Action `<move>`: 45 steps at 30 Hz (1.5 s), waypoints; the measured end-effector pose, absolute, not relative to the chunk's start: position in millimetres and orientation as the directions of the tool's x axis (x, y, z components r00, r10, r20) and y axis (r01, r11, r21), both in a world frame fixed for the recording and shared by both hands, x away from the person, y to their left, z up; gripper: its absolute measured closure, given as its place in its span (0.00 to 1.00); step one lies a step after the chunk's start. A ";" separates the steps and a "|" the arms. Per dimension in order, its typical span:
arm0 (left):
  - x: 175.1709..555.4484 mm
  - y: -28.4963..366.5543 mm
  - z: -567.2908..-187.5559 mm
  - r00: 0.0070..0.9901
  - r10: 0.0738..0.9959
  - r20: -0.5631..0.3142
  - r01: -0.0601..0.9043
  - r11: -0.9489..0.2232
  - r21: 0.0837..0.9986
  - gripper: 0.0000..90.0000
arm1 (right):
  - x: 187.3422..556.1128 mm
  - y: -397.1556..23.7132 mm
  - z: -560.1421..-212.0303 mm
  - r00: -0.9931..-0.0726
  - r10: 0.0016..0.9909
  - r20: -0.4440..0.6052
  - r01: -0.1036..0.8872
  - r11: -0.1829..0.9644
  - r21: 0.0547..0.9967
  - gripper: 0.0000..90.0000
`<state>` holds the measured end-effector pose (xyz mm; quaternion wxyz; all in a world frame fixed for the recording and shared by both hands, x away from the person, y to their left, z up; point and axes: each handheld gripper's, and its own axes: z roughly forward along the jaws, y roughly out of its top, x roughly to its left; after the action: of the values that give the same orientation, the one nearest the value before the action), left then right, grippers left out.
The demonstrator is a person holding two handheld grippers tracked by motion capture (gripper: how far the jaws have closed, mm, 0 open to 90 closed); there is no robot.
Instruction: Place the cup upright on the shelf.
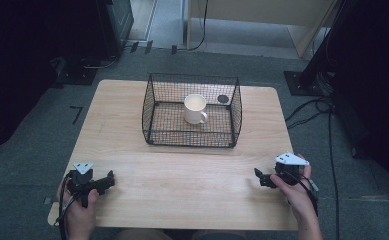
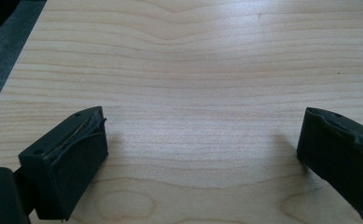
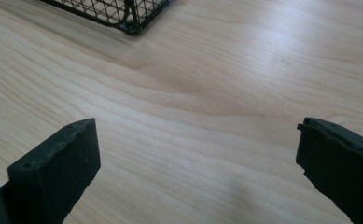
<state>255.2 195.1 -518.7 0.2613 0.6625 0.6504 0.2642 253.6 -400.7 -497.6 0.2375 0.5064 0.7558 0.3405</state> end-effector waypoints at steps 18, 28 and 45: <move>255.3 195.0 -518.8 0.014 1.000 0.010 0.723 -0.017 0.691 0.02 | 230.5 -421.7 -519.6 -0.312 0.950 -0.004 0.651 0.217 0.728 0.00; 255.2 195.0 -518.8 0.014 1.000 0.010 0.723 -0.017 0.690 0.02 | 219.3 -431.7 -526.1 -0.276 0.961 -0.003 0.668 0.194 0.718 0.00; 255.8 192.8 -518.9 0.022 1.000 0.010 0.723 -0.023 0.691 0.02 | 213.6 -436.6 -526.8 -0.191 0.981 0.028 0.696 0.115 0.709 0.00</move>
<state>255.8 192.8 -518.9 0.2628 0.6648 0.6478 0.2634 213.6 -436.6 -526.8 0.2343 0.5914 0.7089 0.3046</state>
